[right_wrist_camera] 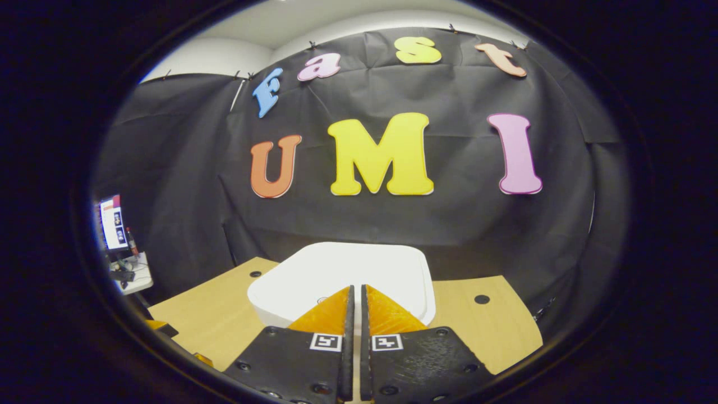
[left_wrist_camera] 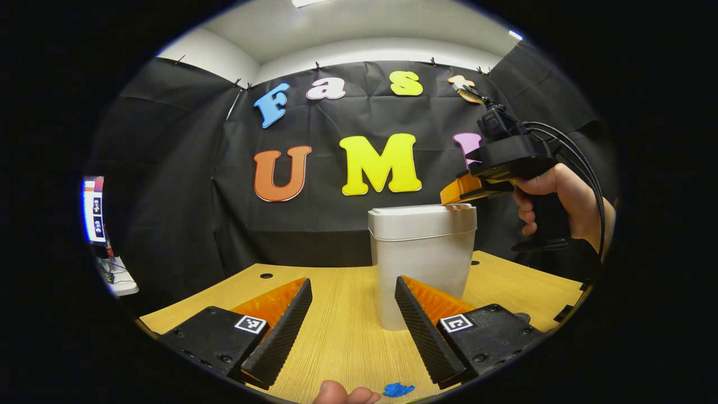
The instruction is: Press the lid of the desktop garbage bin to open it, pick up the crumpled paper on the desktop and throw it into the bin, then pick up the pop can on the desktop and drop it into the bin, and finally close the garbage bin lid.
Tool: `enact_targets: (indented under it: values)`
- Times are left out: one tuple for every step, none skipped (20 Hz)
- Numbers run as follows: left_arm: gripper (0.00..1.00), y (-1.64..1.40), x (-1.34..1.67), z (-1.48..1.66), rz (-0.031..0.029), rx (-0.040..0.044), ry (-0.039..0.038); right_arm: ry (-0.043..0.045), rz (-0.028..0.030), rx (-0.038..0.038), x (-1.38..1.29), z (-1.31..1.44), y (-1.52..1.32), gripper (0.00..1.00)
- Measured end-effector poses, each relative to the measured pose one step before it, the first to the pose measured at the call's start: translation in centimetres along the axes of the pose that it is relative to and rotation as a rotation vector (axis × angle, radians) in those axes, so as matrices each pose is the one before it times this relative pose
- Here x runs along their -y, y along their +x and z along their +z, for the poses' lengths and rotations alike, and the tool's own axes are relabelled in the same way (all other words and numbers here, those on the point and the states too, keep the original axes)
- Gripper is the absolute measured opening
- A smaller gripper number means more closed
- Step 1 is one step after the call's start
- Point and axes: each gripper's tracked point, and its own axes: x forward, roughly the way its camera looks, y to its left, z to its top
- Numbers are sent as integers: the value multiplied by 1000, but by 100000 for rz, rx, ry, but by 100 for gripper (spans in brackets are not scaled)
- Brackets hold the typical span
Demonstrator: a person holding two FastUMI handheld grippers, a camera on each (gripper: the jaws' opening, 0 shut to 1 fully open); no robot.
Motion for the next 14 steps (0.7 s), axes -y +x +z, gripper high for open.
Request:
enact_targets:
  values:
    - [96, 104, 17, -158, -230, 142, -234, 267, 432, -1260, -43, -169, 110, 5]
    - [96, 164, 36, -129, -185, -212, -159, -148, 663, -2932, -16, -603, 229, 5]
    - [96, 98, -11, -225, 41, -679, -89, -1230, 430, 377, -24, -63, -49, 6]
    - [96, 12, 15, -144, -82, -378, -254, -3545, 86, -1713, -83, -251, -19, 6]
    - [96, 50, 155, 27, -267, 295, -391, -1742, -383, 885, 127, 177, -300, 10]
    - [96, 161, 168, -58, -90, -148, -105, -342, -439, -69, -5, -161, 71, 6]
    - [96, -14, 112, -139, -242, -266, 130, 190, -171, 817, 120, 190, 37, 6]
    - [96, -54, 182, -34, -341, -152, 244, 1526, -124, 1519, -17, 187, -4, 6]
    - [96, -51, 189, 49, -347, 104, 499, 1638, -155, 2005, -60, 277, -215, 6]
    - [96, -122, -11, 30, -91, 308, 588, 1841, -97, 2696, 19, 693, -134, 6]
    - [96, -49, -66, -69, 157, -70, 361, 2085, 524, 1238, -74, 314, -141, 6]
    - [96, -132, -121, 69, 61, 12, -199, 2571, 1914, 718, -299, 225, -248, 5]
    - [96, -83, -89, 77, 94, 164, -508, 1700, 1322, 1887, -170, 584, -647, 5]
    - [96, -54, -65, 38, 179, 172, -513, -236, -670, 2524, 162, 918, -413, 13]
